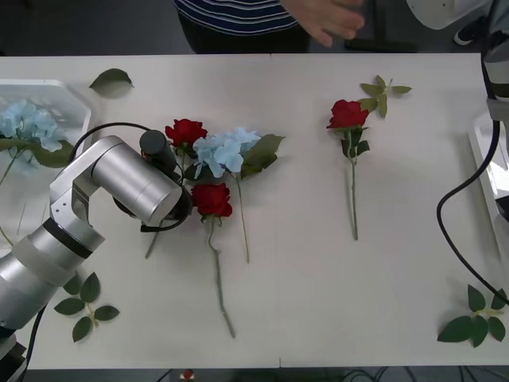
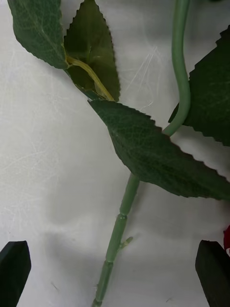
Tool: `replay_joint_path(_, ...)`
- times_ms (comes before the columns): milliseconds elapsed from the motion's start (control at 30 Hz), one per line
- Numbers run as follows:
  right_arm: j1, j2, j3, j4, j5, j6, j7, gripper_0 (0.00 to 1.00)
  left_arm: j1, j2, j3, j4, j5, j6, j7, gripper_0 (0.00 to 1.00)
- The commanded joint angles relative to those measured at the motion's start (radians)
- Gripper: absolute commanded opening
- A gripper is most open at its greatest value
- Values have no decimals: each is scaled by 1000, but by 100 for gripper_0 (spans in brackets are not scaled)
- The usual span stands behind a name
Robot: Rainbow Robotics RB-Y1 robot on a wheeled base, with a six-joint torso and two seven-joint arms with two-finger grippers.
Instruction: Place the red flowers into the right box and the blue flowers into the left box. If a person shows an open palm, hand one flower to the person first, then continue sorting.
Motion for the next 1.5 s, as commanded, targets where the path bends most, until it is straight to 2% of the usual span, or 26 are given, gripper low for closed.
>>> replay_joint_path(33,-51,20,-9,22,28,-11,-56,0,-33,-3,6,-19,-1,2,-26,100)
replay_joint_path(433,-51,24,0,30,30,-11,-61,0,-33,-3,6,-19,-1,2,-26,100)
replay_joint_path(467,-51,24,0,30,30,-11,-61,5,-33,-3,6,-19,-1,2,-26,100)
replay_joint_path(500,-51,24,0,30,30,-11,-61,44,-33,-3,6,-19,-1,2,-26,100)
replay_joint_path(600,-51,24,0,30,30,-11,-61,85,-33,-3,6,-19,-1,2,-26,100)
replay_joint_path(667,-51,24,0,30,30,-11,-61,96,-33,-3,6,-19,-1,2,-26,100)
replay_joint_path(767,-51,24,0,30,30,-11,-61,100,-33,-3,6,-19,-1,2,-26,100)
replay_joint_path(1400,-51,24,0,30,30,-11,-61,100,-33,-3,6,-19,-1,2,-26,100)
replay_joint_path(1500,-28,38,12,36,27,-13,-62,100,-33,-3,6,-19,-1,2,-26,100)
